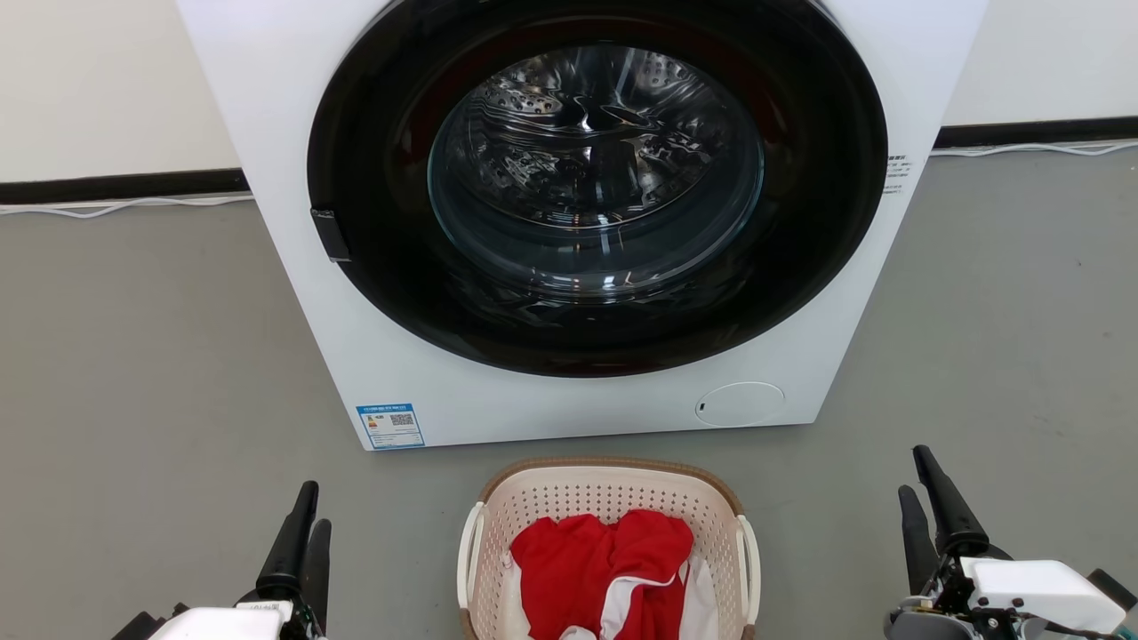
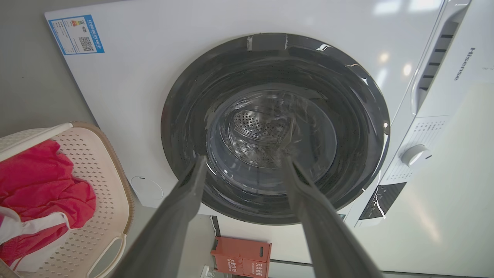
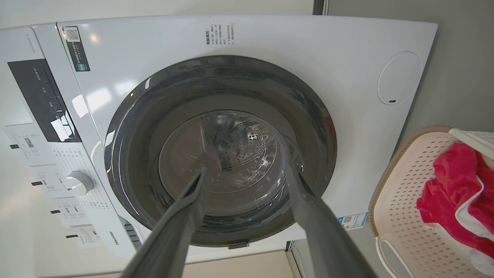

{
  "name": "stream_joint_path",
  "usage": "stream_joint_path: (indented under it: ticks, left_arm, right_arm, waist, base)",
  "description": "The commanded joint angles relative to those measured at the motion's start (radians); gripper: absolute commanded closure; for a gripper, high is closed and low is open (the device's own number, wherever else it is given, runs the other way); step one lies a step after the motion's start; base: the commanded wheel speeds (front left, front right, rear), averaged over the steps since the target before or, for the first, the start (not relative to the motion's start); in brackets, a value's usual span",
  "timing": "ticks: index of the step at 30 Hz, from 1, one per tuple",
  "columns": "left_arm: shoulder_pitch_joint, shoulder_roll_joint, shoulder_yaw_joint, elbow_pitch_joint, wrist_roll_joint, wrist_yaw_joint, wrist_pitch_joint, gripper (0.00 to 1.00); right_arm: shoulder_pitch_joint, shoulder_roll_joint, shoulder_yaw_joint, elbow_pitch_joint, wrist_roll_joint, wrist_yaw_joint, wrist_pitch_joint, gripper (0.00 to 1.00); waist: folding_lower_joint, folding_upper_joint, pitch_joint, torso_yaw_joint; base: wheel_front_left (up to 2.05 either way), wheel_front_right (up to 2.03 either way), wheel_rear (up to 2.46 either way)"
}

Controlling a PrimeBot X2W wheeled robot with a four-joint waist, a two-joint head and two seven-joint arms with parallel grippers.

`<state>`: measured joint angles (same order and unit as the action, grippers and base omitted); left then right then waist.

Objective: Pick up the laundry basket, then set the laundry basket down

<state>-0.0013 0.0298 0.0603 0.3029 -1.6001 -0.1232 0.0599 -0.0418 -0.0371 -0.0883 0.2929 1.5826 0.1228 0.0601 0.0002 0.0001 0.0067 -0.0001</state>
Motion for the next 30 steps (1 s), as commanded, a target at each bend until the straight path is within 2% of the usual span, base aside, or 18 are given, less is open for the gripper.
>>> stream_joint_path:
  ticks: [1, 16, 30]
  left_arm:
    - [-0.039, 0.009, 0.001, -0.035, 0.015, -0.001, -0.007, 0.0]
    - [-0.049, 0.03, -0.032, -0.06, 0.074, -0.002, -0.055, 0.0]
    - [-0.056, 0.044, -0.051, -0.082, 0.239, -0.003, -0.096, 0.0]
  right_arm:
    - [-0.032, -0.011, 0.01, -0.038, -0.011, 0.001, -0.011, 0.0]
    - [-0.037, -0.013, 0.031, -0.083, -0.119, 0.002, -0.055, 0.0]
    - [-0.041, -0.024, 0.06, -0.109, -0.27, 0.003, -0.096, 0.0]
  waist:
    - [-0.0002, -0.0001, 0.0, 0.0]
    - [-0.0002, -0.0001, 0.008, 0.0]
    - [-0.0002, -0.0001, 0.016, -0.004]
  base:
    - [0.0, 0.0, 0.0]
    - [0.0, 0.0, 0.0]
    - [0.0, 0.0, 0.0]
